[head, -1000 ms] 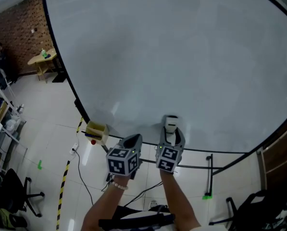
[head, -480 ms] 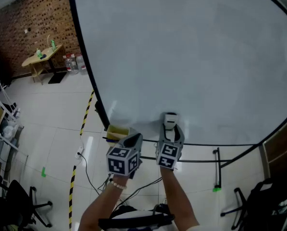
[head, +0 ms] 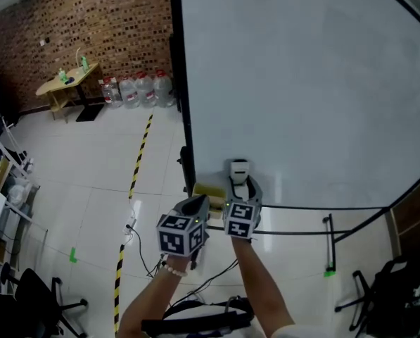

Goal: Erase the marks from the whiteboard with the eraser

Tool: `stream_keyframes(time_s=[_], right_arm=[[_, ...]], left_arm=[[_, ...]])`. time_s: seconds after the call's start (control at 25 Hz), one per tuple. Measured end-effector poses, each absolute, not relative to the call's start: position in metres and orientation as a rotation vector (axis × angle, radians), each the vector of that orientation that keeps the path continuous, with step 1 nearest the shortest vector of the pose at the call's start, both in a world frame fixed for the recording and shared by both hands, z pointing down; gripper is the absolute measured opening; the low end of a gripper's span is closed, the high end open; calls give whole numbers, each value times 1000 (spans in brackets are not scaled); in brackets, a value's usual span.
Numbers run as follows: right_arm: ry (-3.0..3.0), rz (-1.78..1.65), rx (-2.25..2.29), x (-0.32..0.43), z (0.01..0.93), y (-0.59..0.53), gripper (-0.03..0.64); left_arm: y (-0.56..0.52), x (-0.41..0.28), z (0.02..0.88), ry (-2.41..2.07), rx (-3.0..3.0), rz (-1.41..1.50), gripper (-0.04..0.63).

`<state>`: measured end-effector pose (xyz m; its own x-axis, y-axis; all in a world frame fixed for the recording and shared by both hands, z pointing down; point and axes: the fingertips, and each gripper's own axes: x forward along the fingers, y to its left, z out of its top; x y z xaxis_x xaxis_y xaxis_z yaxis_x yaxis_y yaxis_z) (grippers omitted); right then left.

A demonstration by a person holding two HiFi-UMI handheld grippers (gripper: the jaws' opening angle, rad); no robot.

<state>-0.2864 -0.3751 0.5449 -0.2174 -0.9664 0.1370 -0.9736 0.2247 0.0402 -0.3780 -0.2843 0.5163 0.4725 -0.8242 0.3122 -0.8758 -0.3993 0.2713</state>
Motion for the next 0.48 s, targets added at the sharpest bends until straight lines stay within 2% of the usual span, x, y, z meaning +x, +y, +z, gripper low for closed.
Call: stream_keyframes(time_s=[0.48], right_arm=[[-2392, 90, 1823, -401, 554, -382, 250]], left_arm=[[-282, -476, 518, -1471, 2299, 181, -12]])
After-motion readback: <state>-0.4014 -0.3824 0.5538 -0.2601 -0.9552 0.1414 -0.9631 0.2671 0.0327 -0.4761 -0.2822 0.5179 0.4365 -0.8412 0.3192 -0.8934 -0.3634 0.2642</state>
